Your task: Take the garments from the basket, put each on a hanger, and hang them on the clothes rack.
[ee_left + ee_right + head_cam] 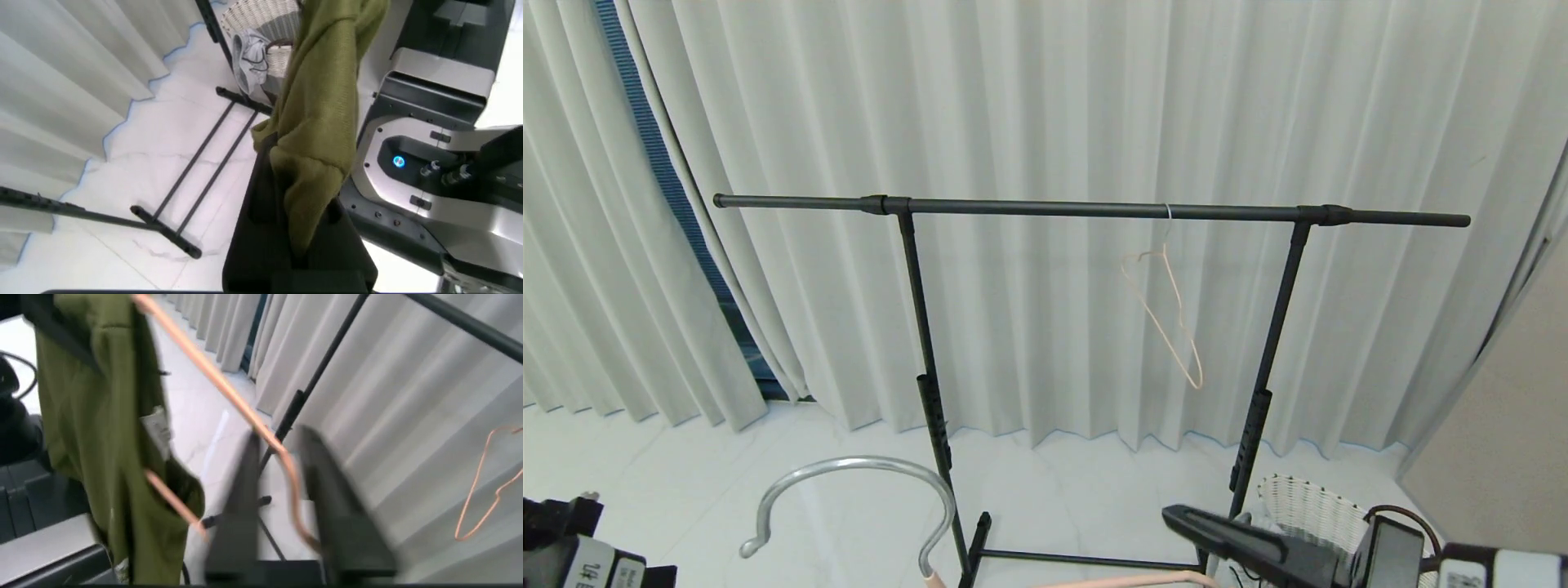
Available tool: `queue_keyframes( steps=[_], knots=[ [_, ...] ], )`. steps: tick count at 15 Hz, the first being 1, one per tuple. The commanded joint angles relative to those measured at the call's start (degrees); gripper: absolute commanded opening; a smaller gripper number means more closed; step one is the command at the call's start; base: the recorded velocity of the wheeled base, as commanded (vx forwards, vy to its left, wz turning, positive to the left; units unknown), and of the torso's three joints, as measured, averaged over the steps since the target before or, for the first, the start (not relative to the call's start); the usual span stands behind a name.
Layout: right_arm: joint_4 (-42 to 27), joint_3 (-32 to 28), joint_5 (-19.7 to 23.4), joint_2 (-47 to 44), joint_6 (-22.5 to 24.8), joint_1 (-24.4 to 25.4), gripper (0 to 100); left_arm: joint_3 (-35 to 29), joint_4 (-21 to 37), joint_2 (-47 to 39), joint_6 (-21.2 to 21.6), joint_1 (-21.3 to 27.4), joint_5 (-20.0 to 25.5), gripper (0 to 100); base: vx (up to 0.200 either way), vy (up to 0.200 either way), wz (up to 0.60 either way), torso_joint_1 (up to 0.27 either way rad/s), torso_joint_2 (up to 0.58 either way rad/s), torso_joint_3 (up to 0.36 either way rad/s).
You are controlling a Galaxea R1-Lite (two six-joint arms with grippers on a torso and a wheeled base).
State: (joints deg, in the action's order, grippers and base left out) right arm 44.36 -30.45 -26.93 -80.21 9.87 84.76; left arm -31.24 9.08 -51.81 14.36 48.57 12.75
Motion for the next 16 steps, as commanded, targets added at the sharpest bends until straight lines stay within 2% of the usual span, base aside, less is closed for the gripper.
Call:
queue_keyframes(
  steps=[1,2,6,8,11,13,15,16],
  knots=[
    [-0.4,0.0,0.0,-0.1,0.1,0.1,100,0.7,-1.1,-0.3,0.1,-0.1,-0.7,0,0.000,0.000,0.00,0.000,0.00,0.000],
    [-0.4,0.0,-0.1,0.0,0.1,0.0,100,1.0,-1.3,-0.4,0.1,-0.1,-1.3,0,0.000,0.000,0.00,0.000,0.00,0.000],
    [-0.8,-2.4,-0.1,0.1,-0.3,-1.2,100,2.6,-1.6,-0.9,0.0,-0.2,-12.3,0,0.000,0.000,0.00,0.000,0.00,0.000],
    [-2.5,-4.1,0.2,-0.9,-2.8,-1.0,100,2.2,-2.9,-2.8,-1.1,-2.2,-14.5,0,0.000,0.000,0.00,0.000,0.00,0.000],
    [-6.5,-7.4,0.3,-2.9,-11.1,-0.4,100,0.0,-7.2,-6.6,-1.1,-6.7,-14.5,0,0.000,0.000,0.00,0.000,0.00,0.000],
    [-12.8,-9.7,0.8,-3.6,-19.5,-0.4,100,-3.6,-7.9,-8.6,-2.1,-8.1,-14.4,0,0.000,0.000,0.00,0.000,0.00,0.000],
    [-20.0,-11.6,4.3,-4.6,-31.0,-2.8,100,-5.8,-7.9,-8.8,-2.6,-8.0,-14.2,0,0.000,0.000,0.00,0.000,0.00,0.000],
    [-22.6,-12.1,7.1,-5.0,-34.5,-5.6,100,-6.5,-7.9,-8.8,-2.7,-8.0,-14.2,0,0.000,0.000,0.00,0.000,0.00,0.000]
  ],
)
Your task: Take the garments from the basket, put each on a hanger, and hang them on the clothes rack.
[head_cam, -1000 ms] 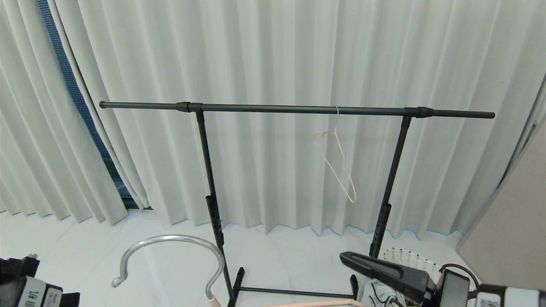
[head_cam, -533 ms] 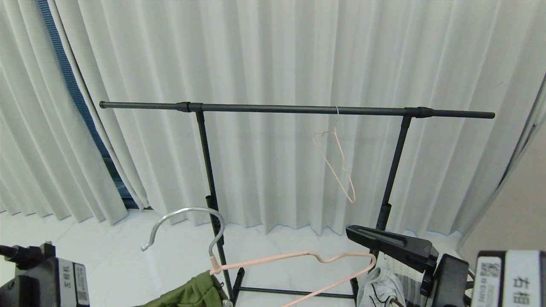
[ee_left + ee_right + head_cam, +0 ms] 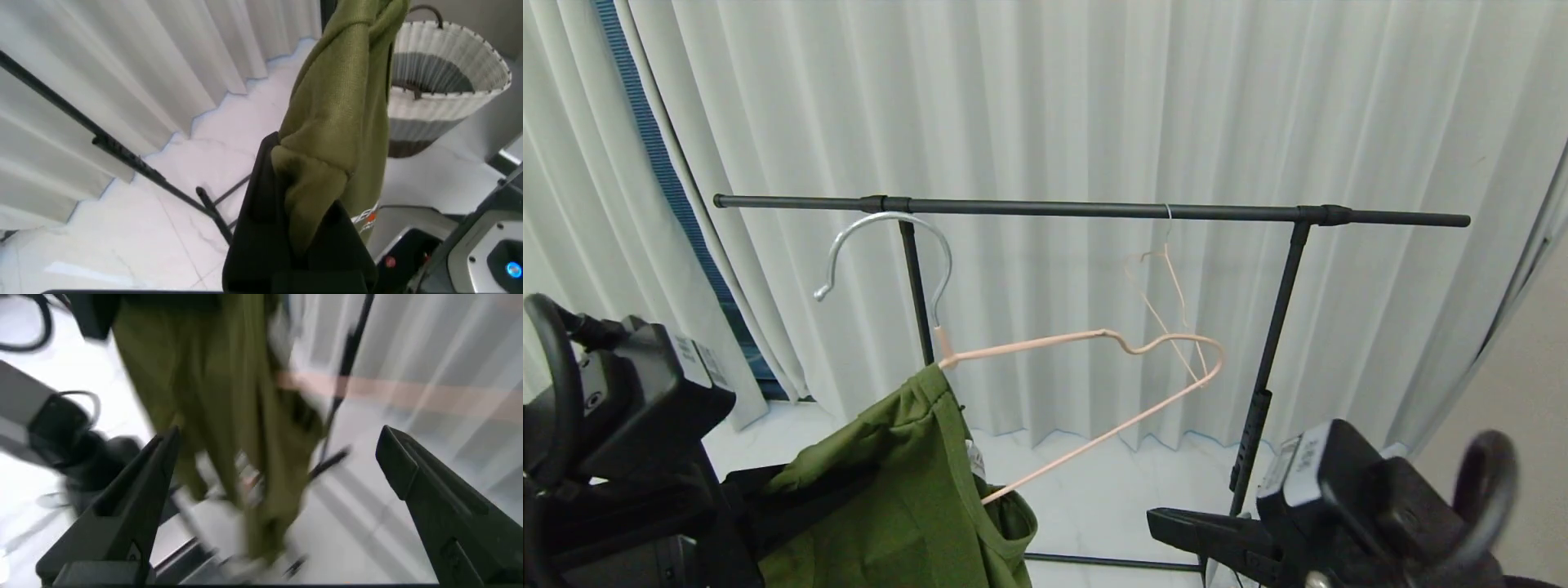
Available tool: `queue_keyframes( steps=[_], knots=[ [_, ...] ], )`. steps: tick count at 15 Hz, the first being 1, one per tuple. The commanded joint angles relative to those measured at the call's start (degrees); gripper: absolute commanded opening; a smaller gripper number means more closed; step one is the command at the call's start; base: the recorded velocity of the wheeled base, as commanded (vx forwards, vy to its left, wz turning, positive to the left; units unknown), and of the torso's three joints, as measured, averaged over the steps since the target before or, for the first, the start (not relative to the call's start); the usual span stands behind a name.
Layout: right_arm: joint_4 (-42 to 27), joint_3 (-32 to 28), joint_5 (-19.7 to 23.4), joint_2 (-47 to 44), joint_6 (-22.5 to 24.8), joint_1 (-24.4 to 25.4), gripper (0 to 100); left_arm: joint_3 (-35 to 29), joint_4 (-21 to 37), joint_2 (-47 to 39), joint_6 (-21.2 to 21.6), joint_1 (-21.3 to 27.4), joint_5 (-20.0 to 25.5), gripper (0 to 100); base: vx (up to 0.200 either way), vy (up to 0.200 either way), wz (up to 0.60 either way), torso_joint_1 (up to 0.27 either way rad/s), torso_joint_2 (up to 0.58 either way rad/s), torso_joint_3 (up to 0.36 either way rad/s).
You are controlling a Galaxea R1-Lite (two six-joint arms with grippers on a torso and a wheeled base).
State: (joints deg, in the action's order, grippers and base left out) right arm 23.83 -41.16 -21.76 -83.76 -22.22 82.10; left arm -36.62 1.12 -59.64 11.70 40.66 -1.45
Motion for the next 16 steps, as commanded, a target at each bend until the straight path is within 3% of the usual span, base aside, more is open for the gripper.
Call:
queue_keyframes(
  steps=[1,3,5,9,13,16],
  knots=[
    [-2.7,-1.5,3.1,-1.9,-3.6,-4.2,100,-1.3,0.0,-0.9,0.0,-0.1,0.0,0,0.000,0.000,0.00,0.000,0.00,0.000],
    [-2.7,-2.7,5.7,-5.9,-7.7,-13.2,100,-3.2,0.0,-0.6,0.1,0.7,0.6,0,0.000,0.000,0.00,0.000,0.00,0.000],
    [-2.5,-6.6,5.9,-9.2,-10.9,-16.2,100,-4.9,0.0,-0.6,0.1,1.2,1.5,0,0.000,0.000,0.00,0.000,0.00,0.000],
    [3.0,-8.9,6.5,-14.0,-12.9,-15.6,100,-6.4,0.0,-0.4,0.3,1.5,2.1,0,0.000,0.000,0.00,0.000,0.00,0.000],
    [4.0,-8.9,7.1,-14.9,-13.0,-10.1,100,-7.0,0.0,-0.4,0.3,1.6,2.1,0,0.000,0.000,0.00,0.000,0.00,0.000],
    [4.8,-8.7,6.9,-16.6,-12.8,-9.2,100,-7.9,0.0,0.0,0.3,2.2,2.2,0,0.000,0.000,0.00,0.000,0.00,0.000]
  ],
)
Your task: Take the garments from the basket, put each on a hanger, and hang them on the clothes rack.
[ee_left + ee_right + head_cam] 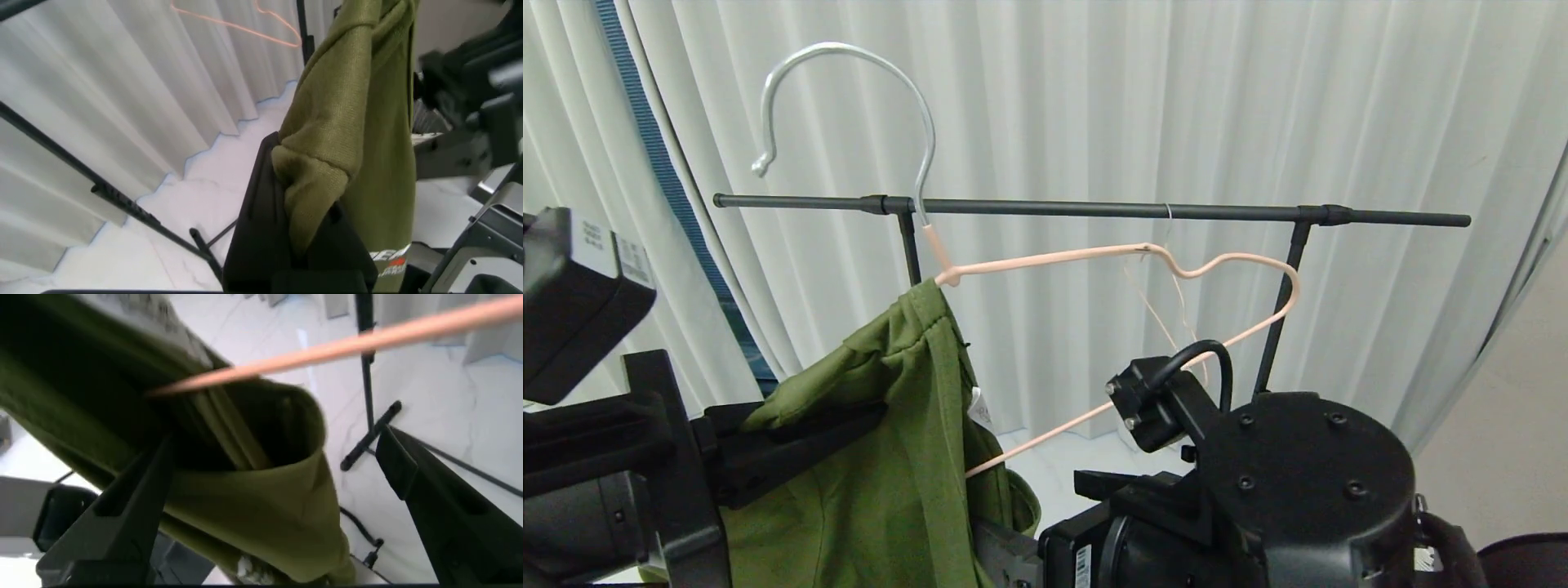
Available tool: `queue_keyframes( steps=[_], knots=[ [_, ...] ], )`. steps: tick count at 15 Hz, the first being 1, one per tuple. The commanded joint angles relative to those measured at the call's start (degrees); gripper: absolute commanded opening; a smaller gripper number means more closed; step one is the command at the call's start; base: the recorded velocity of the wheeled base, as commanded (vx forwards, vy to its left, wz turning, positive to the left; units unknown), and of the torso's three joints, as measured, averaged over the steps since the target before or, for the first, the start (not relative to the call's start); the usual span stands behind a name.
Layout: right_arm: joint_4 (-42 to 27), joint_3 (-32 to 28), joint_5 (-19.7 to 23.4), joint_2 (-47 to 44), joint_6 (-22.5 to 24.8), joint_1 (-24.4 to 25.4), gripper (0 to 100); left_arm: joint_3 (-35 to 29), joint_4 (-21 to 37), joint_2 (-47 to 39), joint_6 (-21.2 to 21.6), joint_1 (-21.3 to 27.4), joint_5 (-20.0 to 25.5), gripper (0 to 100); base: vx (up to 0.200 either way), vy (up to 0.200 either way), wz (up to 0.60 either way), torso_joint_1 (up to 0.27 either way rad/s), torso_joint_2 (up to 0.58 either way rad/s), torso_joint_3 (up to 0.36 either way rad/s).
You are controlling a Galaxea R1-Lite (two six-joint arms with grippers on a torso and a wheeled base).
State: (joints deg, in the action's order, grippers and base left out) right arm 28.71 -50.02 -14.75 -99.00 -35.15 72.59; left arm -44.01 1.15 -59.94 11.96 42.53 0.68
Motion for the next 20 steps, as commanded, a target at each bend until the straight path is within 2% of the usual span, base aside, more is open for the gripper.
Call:
queue_keyframes(
  steps=[1,7,10,14,17,20],
  knots=[
    [-0.1,0.4,-0.3,-2.3,0.0,0.2,100,-0.7,0.0,0.5,0.0,1.1,0.3,0,0.000,0.000,0.00,0.000,0.00,0.000],
    [-0.1,2.9,-2.7,-5.7,0.1,-2.4,100,-1.4,0.0,1.8,0.1,1.3,0.5,0,0.000,0.000,0.00,0.000,0.00,0.000],
    [-0.1,9.9,-4.8,-2.5,1.1,-8.0,100,-0.1,0.0,1.7,0.2,0.6,0.1,0,0.000,0.000,0.00,0.000,0.00,0.000],
    [-0.1,19.5,-4.7,5.8,5.1,-15.2,100,4.0,0.0,2.4,0.3,-0.2,-0.1,0,0.000,0.000,0.00,0.000,0.00,0.000],
    [-0.2,22.1,-4.0,10.4,6.5,-19.1,100,7.8,0.0,4.2,0.6,-0.2,-0.2,0,0.000,0.000,0.00,0.000,0.00,0.000],
    [-0.2,23.3,-4.0,11.5,6.8,-22.8,100,12.4,0.0,7.1,3.2,-0.2,-0.2,0,0.000,0.000,0.00,0.000,0.00,0.000]
  ],
)
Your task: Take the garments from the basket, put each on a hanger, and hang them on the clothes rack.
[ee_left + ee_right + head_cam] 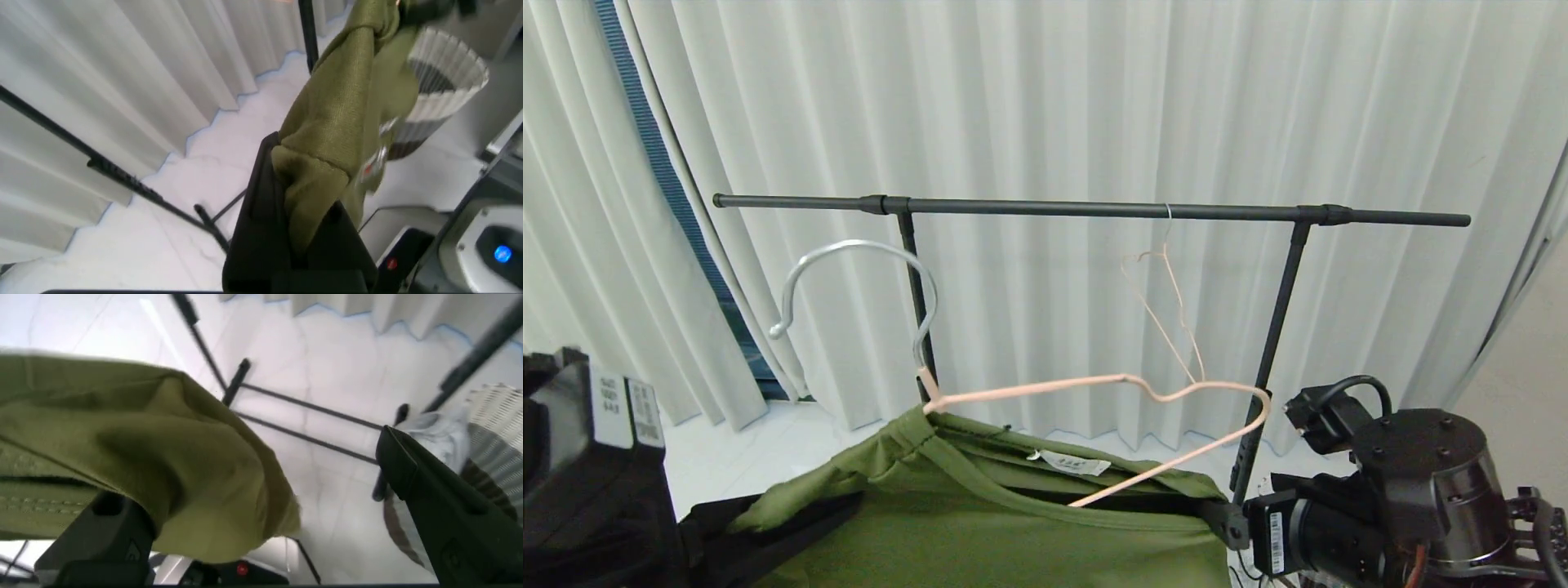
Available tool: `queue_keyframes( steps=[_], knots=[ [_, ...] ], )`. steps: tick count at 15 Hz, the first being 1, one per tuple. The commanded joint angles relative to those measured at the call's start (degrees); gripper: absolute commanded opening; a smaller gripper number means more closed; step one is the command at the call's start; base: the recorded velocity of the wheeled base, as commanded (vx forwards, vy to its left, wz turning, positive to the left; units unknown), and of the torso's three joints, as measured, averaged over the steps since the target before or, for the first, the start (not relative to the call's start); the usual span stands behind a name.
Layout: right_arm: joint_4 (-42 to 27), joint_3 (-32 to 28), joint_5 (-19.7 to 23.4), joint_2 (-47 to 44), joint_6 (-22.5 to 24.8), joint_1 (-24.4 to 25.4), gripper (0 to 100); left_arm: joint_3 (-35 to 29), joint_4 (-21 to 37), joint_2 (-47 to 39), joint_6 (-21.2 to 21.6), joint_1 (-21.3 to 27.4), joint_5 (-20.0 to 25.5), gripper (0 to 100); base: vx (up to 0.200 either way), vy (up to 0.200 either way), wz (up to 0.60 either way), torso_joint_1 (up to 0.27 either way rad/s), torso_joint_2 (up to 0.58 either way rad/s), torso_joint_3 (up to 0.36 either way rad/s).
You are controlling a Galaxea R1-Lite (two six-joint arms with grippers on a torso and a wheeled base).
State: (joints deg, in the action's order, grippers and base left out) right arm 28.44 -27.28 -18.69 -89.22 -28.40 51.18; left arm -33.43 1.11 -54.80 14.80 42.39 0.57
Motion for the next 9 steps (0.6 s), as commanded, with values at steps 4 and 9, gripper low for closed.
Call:
queue_keyframes(
  steps=[4,9],
  knots=[
    [0.0,0.6,2.5,2.6,2.5,-5.9,100,7.1,0.6,4.8,2.6,-0.1,-0.1,0,0.000,0.000,0.00,0.000,0.00,0.000],
    [-0.1,0.7,6.5,5.4,5.6,-10.5,100,9.1,5.0,4.6,3.5,-1.6,-0.2,0,0.000,0.000,0.00,0.000,0.00,0.000]
  ],
)
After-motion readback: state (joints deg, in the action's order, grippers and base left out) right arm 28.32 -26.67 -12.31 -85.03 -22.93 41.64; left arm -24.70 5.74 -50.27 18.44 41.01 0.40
